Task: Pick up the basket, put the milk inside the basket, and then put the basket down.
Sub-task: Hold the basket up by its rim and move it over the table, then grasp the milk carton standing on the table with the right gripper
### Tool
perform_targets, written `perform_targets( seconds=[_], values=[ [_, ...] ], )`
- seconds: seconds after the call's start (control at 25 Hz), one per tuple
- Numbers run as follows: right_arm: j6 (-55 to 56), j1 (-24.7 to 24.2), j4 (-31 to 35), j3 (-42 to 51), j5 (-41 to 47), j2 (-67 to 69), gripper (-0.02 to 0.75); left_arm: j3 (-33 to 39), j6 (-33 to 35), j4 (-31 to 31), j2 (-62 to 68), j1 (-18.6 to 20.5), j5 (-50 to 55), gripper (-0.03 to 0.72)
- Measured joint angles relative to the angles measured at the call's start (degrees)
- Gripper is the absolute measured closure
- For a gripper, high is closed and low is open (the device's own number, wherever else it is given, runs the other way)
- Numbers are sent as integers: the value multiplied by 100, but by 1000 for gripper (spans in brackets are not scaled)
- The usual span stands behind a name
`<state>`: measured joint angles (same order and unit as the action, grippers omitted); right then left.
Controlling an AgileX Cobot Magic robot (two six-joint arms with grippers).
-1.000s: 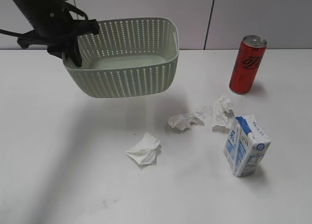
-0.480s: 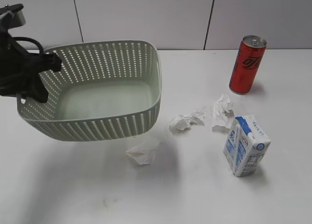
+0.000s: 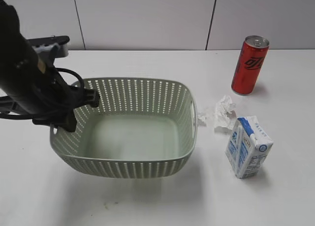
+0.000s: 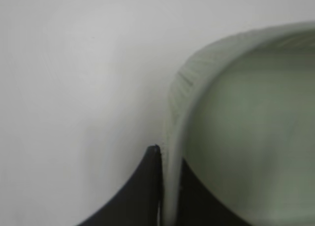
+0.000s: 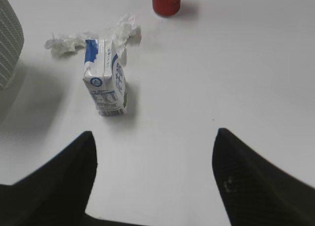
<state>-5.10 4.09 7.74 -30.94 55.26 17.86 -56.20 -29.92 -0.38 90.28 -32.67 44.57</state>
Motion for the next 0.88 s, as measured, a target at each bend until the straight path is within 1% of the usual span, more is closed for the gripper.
perform_targets(
  seconds=[0.24,0.36,0.44,0.52,0.56,0.64,0.76,0.84,0.88],
  values=[
    [-74,0,292,-626,-118,2072,165,0,-54,38,25,0,-26,690],
    [-432,43,882,-843,-387,3036,165,0,-54,38,25,0,-45,690],
    [-592,201,1203,-960,-568,3634,165,0,-54,-5,25,0,-45,690],
    [-623,494,1233,-1048,-781,4264,165,0,-54,-16,25,0,-46,690],
    [-574,701,1174,-1084,-900,4525,165,0,-54,-16,25,0,-51,690],
    [-260,1158,842,-1200,-1111,5109,165,0,-54,-16,25,0,-51,690],
    [693,1872,-176,-1502,-1266,5834,165,0,-54,-21,25,0,-57,690],
    [1246,2153,-774,-1685,-1319,6232,165,0,-60,-20,25,0,-58,690],
    [1407,2198,-895,-1758,-1350,6430,165,0,-60,-20,25,0,-63,690]
  ],
)
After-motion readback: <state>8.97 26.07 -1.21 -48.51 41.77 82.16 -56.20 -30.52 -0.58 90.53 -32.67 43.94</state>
